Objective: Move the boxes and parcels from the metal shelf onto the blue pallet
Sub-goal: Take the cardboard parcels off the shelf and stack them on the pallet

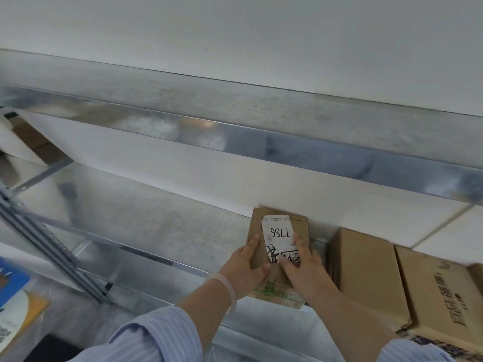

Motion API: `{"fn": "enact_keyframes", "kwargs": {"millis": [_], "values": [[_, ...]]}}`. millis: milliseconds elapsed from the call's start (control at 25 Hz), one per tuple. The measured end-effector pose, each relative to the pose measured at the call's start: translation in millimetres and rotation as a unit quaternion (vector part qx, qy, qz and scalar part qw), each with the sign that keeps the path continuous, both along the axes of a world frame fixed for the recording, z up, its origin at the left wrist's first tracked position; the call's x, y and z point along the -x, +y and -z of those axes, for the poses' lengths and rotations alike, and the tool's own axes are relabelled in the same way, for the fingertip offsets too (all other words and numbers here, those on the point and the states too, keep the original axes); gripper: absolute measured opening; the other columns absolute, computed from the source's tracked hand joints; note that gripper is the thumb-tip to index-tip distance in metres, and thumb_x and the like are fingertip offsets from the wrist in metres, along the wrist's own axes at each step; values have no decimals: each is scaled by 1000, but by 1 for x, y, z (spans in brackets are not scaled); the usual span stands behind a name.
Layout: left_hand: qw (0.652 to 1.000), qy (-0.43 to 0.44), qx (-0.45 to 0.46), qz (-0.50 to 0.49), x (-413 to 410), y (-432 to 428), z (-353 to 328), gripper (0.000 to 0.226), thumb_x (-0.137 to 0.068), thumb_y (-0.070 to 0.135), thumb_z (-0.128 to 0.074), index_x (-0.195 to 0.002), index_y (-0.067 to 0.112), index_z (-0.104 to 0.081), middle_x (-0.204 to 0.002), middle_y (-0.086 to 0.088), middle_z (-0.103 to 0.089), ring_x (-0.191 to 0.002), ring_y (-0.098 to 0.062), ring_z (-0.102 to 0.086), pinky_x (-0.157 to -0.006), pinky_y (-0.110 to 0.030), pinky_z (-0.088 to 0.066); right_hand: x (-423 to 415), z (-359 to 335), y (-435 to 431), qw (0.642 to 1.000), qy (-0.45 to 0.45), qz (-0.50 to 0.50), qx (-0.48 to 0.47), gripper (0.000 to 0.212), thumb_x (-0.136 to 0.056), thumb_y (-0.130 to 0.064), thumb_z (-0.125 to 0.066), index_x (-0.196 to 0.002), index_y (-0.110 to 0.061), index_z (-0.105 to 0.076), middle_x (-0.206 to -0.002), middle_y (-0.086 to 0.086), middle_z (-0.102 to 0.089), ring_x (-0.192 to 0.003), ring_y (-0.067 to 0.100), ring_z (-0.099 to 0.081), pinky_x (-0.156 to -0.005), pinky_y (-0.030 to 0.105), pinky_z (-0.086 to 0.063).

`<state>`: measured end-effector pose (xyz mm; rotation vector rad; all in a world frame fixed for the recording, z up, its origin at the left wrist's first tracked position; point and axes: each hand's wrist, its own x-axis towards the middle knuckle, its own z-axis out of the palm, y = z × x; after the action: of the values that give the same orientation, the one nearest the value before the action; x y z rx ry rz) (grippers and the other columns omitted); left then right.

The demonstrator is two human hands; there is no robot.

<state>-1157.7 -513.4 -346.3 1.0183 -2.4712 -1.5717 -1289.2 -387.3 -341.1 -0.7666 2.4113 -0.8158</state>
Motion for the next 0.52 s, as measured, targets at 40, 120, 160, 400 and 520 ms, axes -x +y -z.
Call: {"fn": "enact_keyframes", "kwargs": {"millis": [40, 120, 160, 400, 520], "values": [[1000, 7, 4, -12, -5, -2, 0, 80, -89, 43, -59, -151, 40, -9, -142, 0, -37, -119, -18, -49, -100, -35, -47, -3, 0, -4, 1000, 5, -3, 18, 71, -88, -56, -53, -147, -48, -15, -142, 3, -33, -123, 24, -44, -101, 38, -41], [998, 25, 21, -53, -25, -11, -3, 78, -89, 42, -59, -151, 40, -11, -139, 2, -38, -116, -15, -49, -97, -29, -47, -16, -6, -22, 998, 23, -28, 47, 71, -87, -55, -56, -147, -46, -19, -140, -1, -37, -122, 20, -43, -101, 37, -41], [996, 41, 23, -79, -38, -18, -7, 77, -90, 41, -59, -150, 41, -12, -138, 4, -38, -115, -14, -48, -93, -24, -47, -25, -11, -36, 997, 27, -48, 60, 72, -86, -55, -57, -147, -47, -19, -140, -3, -37, -123, 18, -42, -102, 37, -40], [959, 101, 62, -259, -168, -72, -41, 75, -91, 40, -59, -150, 43, -13, -144, 8, -38, -121, -12, -47, -91, -20, -48, -128, -50, -145, 966, 7, -212, 148, 72, -85, -48, -63, -147, -38, -30, -143, -4, -41, -128, 14, -42, -103, 41, -41], [925, 87, 95, -358, -256, -92, -54, 74, -88, 45, -59, -147, 50, -13, -140, 11, -39, -115, -6, -49, -86, -13, -42, -208, -62, -197, 940, -6, -295, 170, 72, -84, -46, -66, -146, -37, -32, -144, -4, -40, -130, 12, -40, -105, 36, -38]]}}
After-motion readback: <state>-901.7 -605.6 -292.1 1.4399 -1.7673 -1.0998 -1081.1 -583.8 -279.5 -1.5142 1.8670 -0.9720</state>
